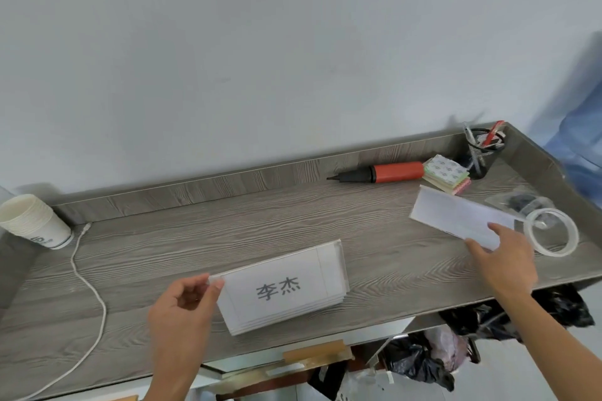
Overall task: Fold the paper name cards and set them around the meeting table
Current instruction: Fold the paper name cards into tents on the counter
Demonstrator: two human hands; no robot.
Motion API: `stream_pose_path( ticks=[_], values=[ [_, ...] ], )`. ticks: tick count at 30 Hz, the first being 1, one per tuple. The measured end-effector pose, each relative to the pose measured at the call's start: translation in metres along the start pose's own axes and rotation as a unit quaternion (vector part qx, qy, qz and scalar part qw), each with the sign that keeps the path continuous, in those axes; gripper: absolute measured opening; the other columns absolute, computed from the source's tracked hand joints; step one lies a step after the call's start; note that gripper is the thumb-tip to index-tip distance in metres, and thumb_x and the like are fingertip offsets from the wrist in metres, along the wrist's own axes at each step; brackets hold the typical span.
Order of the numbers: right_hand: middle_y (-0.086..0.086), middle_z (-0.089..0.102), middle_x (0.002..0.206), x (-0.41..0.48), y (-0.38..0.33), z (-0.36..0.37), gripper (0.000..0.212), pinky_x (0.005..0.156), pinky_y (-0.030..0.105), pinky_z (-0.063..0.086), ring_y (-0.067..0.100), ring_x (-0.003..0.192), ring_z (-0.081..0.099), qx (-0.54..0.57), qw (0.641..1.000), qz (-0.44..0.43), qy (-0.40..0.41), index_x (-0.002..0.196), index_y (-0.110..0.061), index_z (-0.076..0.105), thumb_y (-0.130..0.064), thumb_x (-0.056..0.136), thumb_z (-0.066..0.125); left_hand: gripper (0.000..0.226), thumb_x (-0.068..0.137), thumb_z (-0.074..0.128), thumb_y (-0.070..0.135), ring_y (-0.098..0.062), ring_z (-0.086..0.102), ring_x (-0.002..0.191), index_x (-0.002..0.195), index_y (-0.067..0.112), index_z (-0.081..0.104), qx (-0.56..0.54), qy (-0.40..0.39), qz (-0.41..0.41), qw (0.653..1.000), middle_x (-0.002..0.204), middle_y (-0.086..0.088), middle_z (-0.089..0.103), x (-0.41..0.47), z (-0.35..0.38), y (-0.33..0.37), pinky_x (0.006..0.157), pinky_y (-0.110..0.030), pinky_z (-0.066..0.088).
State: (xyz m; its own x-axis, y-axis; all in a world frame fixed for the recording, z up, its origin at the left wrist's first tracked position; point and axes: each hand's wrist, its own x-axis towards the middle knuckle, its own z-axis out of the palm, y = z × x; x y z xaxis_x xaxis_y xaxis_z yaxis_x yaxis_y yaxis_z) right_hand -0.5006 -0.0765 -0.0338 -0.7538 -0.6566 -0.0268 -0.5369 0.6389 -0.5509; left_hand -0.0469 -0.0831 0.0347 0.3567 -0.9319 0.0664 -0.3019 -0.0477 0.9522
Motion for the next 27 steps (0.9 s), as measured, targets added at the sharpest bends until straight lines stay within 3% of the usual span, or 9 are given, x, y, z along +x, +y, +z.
stream_pose_path(
  ticks=[3, 5, 6, 9, 11, 14, 17, 21, 27],
  values=[
    [0.014, 0.063, 0.121, 0.002, 0.003, 0.001, 0.042, 0.089, 0.048, 0.048, 0.031, 0.111, 0.059, 0.071, 0.997, 0.008, 0.010, 0.119, -0.011, 0.061, -0.034, 0.084, 0.066, 0.013, 0.078, 0.075, 0.008, -0.020, 0.058, 0.068, 0.081, 0.017, 0.066, -0.006, 0.000, 0.006, 1.000, 0.074, -0.008, 0.066, 0.000, 0.002, -0.001, 0.055, -0.002, 0.045],
    [0.014, 0.068, 0.111, 0.006, 0.002, -0.001, 0.041, 0.087, 0.044, 0.051, 0.030, 0.101, 0.064, 0.206, 0.975, 0.077, -0.005, 0.114, -0.009, 0.064, -0.037, 0.084, 0.067, 0.013, 0.079, 0.074, 0.008, -0.021, 0.058, 0.068, 0.082, 0.018, 0.066, -0.009, 0.000, 0.008, 1.000, 0.075, -0.008, 0.065, 0.000, 0.004, -0.002, 0.055, -0.002, 0.045],
    [0.013, 0.069, 0.107, 0.010, -0.001, -0.004, 0.045, 0.083, 0.043, 0.053, 0.029, 0.097, 0.065, 0.317, 0.938, 0.141, -0.027, 0.113, -0.009, 0.063, -0.042, 0.083, 0.066, 0.013, 0.079, 0.074, 0.009, -0.021, 0.057, 0.067, 0.082, 0.019, 0.065, -0.009, 0.001, 0.008, 1.000, 0.075, -0.008, 0.065, 0.000, 0.004, -0.003, 0.054, -0.003, 0.045],
    [0.010, 0.065, 0.098, 0.027, -0.004, -0.016, 0.061, 0.072, 0.032, 0.050, 0.024, 0.088, 0.066, 0.566, 0.762, 0.299, -0.093, 0.116, -0.010, 0.047, -0.061, 0.083, 0.054, 0.015, 0.080, 0.074, 0.011, -0.022, 0.056, 0.067, 0.080, 0.023, 0.064, -0.001, 0.006, 0.010, 1.000, 0.076, -0.010, 0.064, 0.001, 0.005, -0.006, 0.053, -0.004, 0.044],
    [0.011, 0.063, 0.101, 0.039, -0.004, -0.022, 0.063, 0.067, 0.027, 0.051, 0.022, 0.086, 0.067, 0.616, 0.710, 0.330, -0.087, 0.118, -0.009, 0.041, -0.062, 0.084, 0.050, 0.018, 0.080, 0.074, 0.012, -0.023, 0.056, 0.067, 0.079, 0.026, 0.063, 0.004, 0.010, 0.015, 1.000, 0.076, -0.010, 0.064, 0.002, 0.006, -0.007, 0.053, -0.005, 0.044],
    [0.014, 0.064, 0.116, 0.059, -0.005, -0.026, 0.035, 0.051, 0.021, 0.051, 0.019, 0.068, 0.072, 0.623, 0.707, 0.329, -0.054, 0.105, -0.007, 0.047, -0.040, 0.095, 0.045, 0.016, 0.081, 0.073, 0.013, -0.025, 0.058, 0.071, 0.080, 0.026, 0.063, 0.008, 0.001, 0.021, 1.000, 0.078, -0.010, 0.065, 0.003, 0.006, -0.007, 0.055, -0.009, 0.046],
    [0.018, 0.063, 0.116, 0.066, -0.013, -0.029, 0.019, 0.040, 0.016, 0.050, 0.016, 0.046, 0.070, 0.612, 0.723, 0.314, -0.061, 0.110, -0.005, 0.048, -0.016, 0.098, 0.039, 0.013, 0.081, 0.072, 0.017, -0.026, 0.061, 0.072, 0.082, 0.026, 0.063, 0.018, -0.004, 0.023, 1.000, 0.080, -0.010, 0.066, 0.003, 0.005, -0.008, 0.057, -0.016, 0.049],
    [0.020, 0.062, 0.096, 0.035, -0.044, -0.024, 0.012, 0.043, 0.014, 0.052, 0.018, 0.050, 0.072, 0.621, 0.722, 0.263, -0.154, 0.087, -0.005, 0.048, -0.002, 0.094, 0.038, 0.015, 0.081, 0.073, 0.016, -0.024, 0.059, 0.071, 0.082, 0.026, 0.063, 0.021, 0.007, 0.027, 0.999, 0.078, -0.011, 0.066, 0.003, 0.005, -0.009, 0.056, -0.012, 0.046],
    [0.018, 0.072, 0.093, -0.024, -0.110, -0.024, 0.017, 0.048, 0.016, 0.053, 0.021, 0.071, 0.075, 0.653, 0.679, 0.170, -0.289, 0.104, 0.000, 0.056, 0.001, 0.091, 0.044, 0.017, 0.080, 0.074, 0.014, -0.025, 0.061, 0.077, 0.084, 0.027, 0.063, 0.036, 0.032, 0.034, 0.998, 0.081, -0.004, 0.065, 0.003, 0.004, 0.001, 0.062, -0.018, 0.049]
  ],
)
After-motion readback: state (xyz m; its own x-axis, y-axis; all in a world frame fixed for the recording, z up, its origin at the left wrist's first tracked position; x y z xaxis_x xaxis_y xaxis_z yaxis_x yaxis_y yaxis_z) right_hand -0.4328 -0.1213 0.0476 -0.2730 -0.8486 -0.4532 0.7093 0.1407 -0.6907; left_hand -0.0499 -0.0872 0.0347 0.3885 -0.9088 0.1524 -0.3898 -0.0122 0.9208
